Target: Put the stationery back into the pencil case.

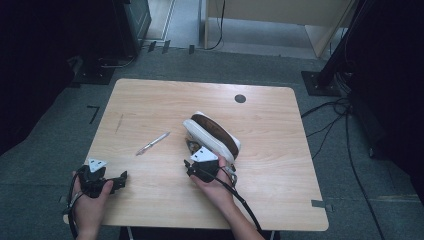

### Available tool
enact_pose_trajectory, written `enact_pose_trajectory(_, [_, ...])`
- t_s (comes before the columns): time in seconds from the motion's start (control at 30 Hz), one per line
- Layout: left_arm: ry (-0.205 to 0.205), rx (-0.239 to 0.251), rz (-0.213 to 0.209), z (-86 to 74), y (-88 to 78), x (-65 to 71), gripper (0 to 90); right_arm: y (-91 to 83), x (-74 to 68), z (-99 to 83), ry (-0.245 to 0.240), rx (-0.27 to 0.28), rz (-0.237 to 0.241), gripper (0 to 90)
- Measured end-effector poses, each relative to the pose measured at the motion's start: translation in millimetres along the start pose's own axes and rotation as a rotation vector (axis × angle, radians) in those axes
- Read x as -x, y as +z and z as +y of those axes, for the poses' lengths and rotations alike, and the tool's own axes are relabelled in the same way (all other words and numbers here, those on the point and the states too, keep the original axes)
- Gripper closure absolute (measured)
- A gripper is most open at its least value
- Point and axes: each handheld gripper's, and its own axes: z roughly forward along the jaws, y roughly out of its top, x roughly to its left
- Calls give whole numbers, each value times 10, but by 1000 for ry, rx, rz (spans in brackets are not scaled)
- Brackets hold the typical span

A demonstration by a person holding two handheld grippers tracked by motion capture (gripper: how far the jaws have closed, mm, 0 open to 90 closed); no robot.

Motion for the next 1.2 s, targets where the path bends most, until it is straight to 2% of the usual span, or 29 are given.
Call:
enact_pose_trajectory(0.1, [1,0,0,0,0,0,3,17,-6,6,-7,-8,-5,431])
enact_pose_trajectory(0.23, [0,0,0,0,0,0,3,18,4,7,10,-7,-10,446])
enact_pose_trajectory(0.43, [0,0,0,0,0,0,3,-24,8,-16,-13,-5,8,493])
enact_pose_trajectory(0.63, [0,0,0,0,0,0,3,-73,9,-30,-5,-12,29,496])
enact_pose_trajectory(0.67, [1,0,0,0,0,0,3,-84,4,-37,0,18,-6,439])
enact_pose_trajectory(0.7, [1,0,0,0,0,0,3,-84,4,-37,0,18,-6,439])
enact_pose_trajectory(0.73, [1,0,0,0,0,0,2,-90,-5,-36,-5,36,-29,421])
enact_pose_trajectory(0.83, [0,0,0,0,0,0,2,-68,-19,-17,-12,39,-59,390])
enact_pose_trajectory(0.87, [0,0,0,0,0,0,2,-48,-26,-19,-26,32,-98,383])
enact_pose_trajectory(0.9, [1,0,0,0,0,0,2,-48,-26,-19,-26,32,-98,383])
enact_pose_trajectory(0.97, [1,0,0,0,0,0,2,-24,-21,-26,-28,19,-140,350])
enact_pose_trajectory(1.03, [0,0,0,0,0,0,3,-12,-6,-24,-26,5,-155,348])
enact_pose_trajectory(1.07, [1,0,0,0,0,0,2,3,5,-21,-21,-18,-148,349])
enact_pose_trajectory(1.2, [1,0,0,0,0,0,2,16,6,-17,-31,-37,-139,344])
